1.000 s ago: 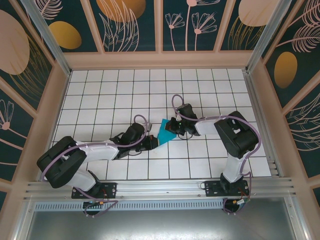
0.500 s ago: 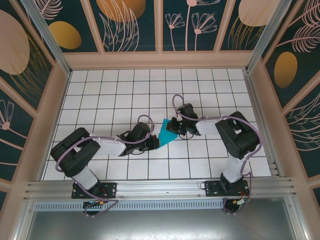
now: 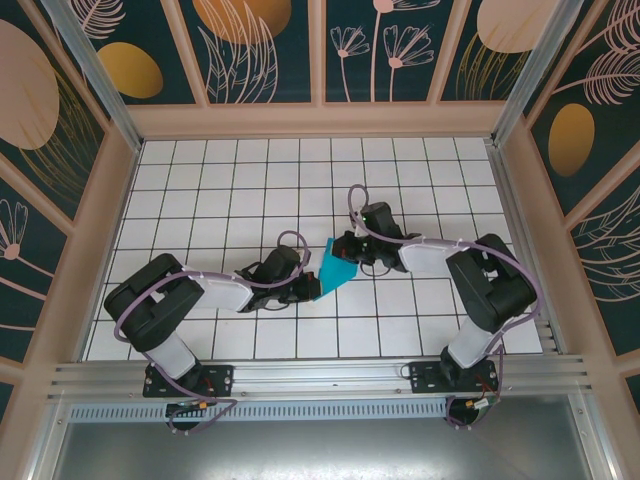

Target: Fold a paper plane with a square sheet of paper (pick it up from the middle)

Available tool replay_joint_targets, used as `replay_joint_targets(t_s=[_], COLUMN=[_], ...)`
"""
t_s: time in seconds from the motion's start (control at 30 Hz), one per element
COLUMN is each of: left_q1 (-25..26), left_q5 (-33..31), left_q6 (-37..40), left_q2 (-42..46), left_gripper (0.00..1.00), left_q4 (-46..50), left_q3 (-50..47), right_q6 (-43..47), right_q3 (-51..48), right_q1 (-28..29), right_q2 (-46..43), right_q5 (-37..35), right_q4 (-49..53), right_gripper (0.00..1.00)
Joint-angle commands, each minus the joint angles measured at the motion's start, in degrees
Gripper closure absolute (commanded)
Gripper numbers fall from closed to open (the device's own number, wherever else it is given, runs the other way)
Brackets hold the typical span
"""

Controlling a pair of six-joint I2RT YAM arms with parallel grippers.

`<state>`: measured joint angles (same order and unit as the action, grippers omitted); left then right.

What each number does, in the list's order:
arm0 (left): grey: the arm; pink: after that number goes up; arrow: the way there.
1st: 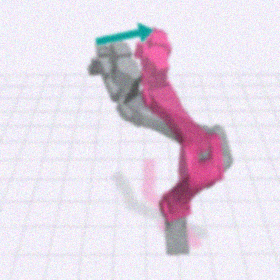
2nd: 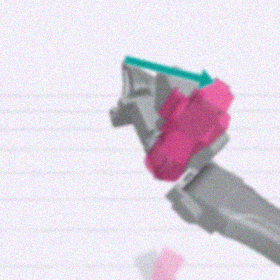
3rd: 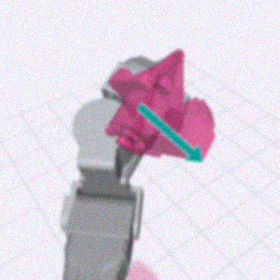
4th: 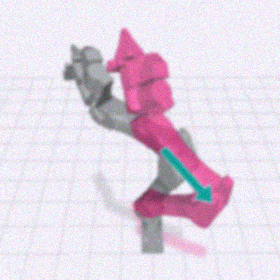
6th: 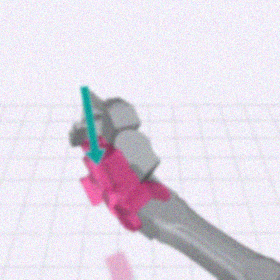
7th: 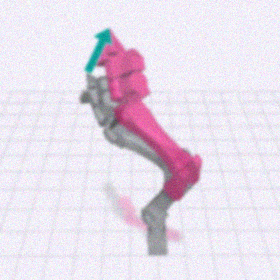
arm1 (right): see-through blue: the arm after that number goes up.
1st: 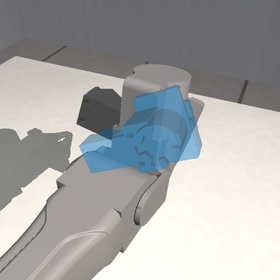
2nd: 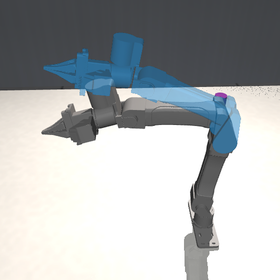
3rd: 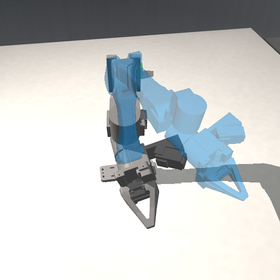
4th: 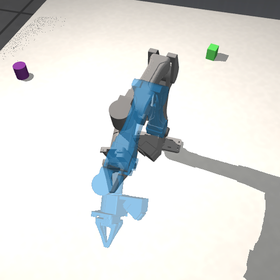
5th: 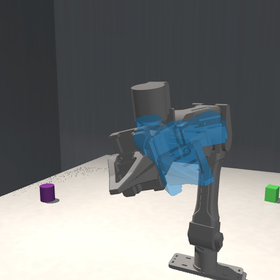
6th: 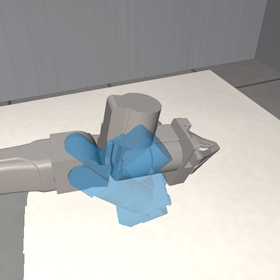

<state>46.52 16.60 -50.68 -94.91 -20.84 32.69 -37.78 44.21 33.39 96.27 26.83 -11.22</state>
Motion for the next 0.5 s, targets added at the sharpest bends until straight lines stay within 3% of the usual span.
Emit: replay_joint_targets(t_s=[0.0,0.47], left_q1=[0.3,0.3], left_q5=[-0.6,0.2], left_q6=[0.8,0.6], left_q2=[-1.3,0.4], left_gripper=[1.00,1.00], left_q4=[3.6,0.8], left_q3=[-1.3,-0.6], right_q6=[1.5,3.5], right_q3=[-2.5,-1.1], right_q1=[2.1,3.9], right_q2=[0.0,6.2], right_q5=[2.7,1.2], right_q4=[-1.2,2.5], right_gripper=[1.00,1.00])
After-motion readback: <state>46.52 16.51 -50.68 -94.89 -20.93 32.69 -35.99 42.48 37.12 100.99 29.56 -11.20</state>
